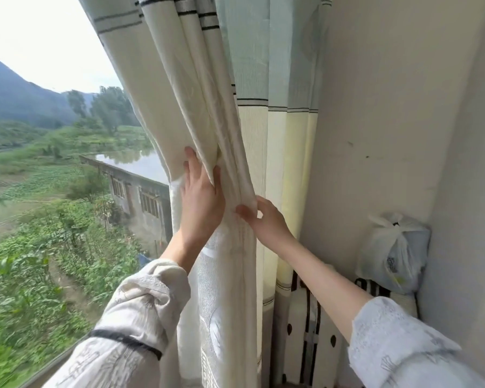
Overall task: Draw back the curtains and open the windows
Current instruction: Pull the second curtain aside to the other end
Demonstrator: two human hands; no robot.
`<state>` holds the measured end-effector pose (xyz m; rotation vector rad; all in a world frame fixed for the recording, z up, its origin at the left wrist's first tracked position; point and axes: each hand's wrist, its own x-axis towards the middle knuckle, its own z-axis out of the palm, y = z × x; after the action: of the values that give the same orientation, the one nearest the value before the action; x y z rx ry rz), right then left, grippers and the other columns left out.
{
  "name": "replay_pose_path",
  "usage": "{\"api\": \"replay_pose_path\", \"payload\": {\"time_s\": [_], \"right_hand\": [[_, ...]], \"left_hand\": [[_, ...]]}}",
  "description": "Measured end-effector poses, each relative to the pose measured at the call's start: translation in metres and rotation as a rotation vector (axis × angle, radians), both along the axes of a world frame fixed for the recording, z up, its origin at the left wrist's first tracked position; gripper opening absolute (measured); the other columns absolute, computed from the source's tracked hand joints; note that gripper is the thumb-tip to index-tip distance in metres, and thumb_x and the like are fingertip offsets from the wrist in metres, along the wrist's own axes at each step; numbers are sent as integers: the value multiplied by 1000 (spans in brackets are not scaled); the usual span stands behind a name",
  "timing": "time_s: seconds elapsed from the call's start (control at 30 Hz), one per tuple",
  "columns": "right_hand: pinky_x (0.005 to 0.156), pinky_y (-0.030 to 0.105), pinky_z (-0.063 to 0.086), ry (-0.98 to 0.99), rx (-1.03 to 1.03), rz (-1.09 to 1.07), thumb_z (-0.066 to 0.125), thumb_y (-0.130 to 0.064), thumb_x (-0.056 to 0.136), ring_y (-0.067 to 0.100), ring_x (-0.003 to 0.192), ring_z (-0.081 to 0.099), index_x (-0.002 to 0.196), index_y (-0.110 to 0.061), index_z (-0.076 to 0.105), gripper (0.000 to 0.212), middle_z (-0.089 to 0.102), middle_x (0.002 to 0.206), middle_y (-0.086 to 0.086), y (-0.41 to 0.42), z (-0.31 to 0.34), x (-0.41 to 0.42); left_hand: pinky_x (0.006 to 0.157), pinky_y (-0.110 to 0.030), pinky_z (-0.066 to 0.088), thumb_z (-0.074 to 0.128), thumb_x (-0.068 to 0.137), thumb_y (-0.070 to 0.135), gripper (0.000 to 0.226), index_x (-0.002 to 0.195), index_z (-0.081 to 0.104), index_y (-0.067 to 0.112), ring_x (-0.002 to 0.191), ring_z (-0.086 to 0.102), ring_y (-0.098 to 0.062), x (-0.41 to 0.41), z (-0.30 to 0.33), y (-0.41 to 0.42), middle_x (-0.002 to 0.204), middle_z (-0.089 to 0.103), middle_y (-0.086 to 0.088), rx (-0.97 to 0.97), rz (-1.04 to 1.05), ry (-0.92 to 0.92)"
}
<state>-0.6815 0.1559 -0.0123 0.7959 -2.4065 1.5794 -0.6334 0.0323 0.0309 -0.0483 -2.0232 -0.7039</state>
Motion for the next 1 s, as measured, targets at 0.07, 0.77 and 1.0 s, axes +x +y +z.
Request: {"api": "replay_pose_path", "payload": {"time_s": [0.07, 0.77, 1.0], "right_hand": [[108, 29, 28, 40, -23, -61, 59, -40, 86, 20, 137, 33, 117, -19, 64, 37, 35, 150, 5, 3, 4, -41], [112, 37, 31, -13, -219, -89, 51, -26, 92, 12, 137, 31, 141, -33, 31, 53, 33, 149, -4, 109, 57, -380], [100, 17, 37, 191, -224, 17, 73, -44, 72, 4, 120, 48, 139, -23, 29, 82, 49, 133, -10, 127, 100, -437]], "left_hand": [[110, -52, 26, 24, 98, 21, 46, 144, 21, 16, 140, 16, -36, -39, 1, 3, 153, 15, -19, -15, 19, -15], [112, -45, 24, 28, 98, 21, 51, 146, 11, 22, 144, 6, -29, -411, 0, 88, 158, 2, -9, -151, -17, -187], [111, -48, 26, 26, 96, 19, 64, 140, -19, 28, 143, 9, -28, -479, -8, 138, 157, 3, -11, -147, 0, -157]]}}
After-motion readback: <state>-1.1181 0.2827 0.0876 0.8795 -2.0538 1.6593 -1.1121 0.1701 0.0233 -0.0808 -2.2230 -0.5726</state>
